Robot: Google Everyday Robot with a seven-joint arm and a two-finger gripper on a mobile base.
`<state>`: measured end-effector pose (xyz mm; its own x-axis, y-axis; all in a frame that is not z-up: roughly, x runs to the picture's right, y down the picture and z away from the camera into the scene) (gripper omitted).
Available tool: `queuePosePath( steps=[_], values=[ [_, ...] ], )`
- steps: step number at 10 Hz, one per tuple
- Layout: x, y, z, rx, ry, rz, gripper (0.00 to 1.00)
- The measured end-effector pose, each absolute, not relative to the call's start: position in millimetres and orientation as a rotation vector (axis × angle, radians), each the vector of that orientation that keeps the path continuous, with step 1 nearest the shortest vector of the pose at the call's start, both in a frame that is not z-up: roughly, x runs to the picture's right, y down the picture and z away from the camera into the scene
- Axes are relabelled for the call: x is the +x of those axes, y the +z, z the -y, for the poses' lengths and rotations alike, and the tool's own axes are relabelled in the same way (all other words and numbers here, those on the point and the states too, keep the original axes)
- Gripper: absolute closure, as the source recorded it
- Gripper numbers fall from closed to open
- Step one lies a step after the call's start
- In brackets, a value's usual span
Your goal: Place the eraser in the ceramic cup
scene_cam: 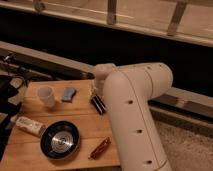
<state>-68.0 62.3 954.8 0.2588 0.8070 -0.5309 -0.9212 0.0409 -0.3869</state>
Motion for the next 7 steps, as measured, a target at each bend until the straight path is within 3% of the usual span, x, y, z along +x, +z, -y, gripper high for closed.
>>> queuePosePath(
  steps=[2, 3, 7],
  values=[
    [-66, 953, -64, -0.758, 1.330, -0.195, 0.95],
    [-66, 953, -64, -0.760, 1.330, -0.196, 1.00],
    [-59, 945, -49, -0.715, 1.446, -0.104, 1.00]
  ],
)
